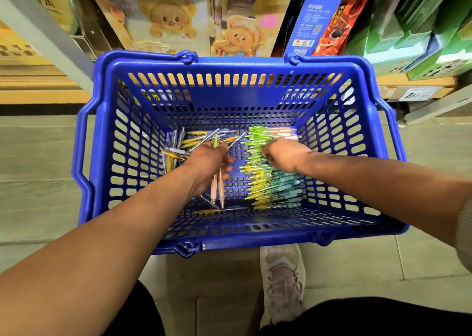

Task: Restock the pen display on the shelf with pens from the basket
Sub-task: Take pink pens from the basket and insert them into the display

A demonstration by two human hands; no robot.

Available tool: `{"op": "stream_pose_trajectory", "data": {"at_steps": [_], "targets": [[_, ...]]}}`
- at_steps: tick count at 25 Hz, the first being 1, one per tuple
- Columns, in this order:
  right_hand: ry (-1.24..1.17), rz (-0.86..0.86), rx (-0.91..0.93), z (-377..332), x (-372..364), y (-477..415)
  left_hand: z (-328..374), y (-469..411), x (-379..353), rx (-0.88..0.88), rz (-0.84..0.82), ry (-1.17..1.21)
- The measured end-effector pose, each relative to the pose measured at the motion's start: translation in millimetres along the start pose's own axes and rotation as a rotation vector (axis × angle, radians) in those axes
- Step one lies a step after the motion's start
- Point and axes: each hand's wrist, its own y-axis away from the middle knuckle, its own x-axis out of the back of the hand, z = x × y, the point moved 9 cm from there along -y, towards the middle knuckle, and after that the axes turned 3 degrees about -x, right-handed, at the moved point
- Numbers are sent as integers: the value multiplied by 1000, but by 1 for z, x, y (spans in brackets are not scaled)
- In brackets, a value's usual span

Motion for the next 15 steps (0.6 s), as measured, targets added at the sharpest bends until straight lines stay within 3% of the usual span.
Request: {"op": "stream_pose_trajectory", "data": {"at_steps": [6,9,12,15], "targets": [[371,12,66,-14,-16,-7,-3,-1,-9,41,-42,46],[434,-38,38,-20,-19,-11,-4,-1,-11,65,-62,113],[264,60,18,-22,10,-7,4,-1,-8,76,-69,164],[-124,264,82,-36,61,17,23,0,-7,38,-77,197]]}}
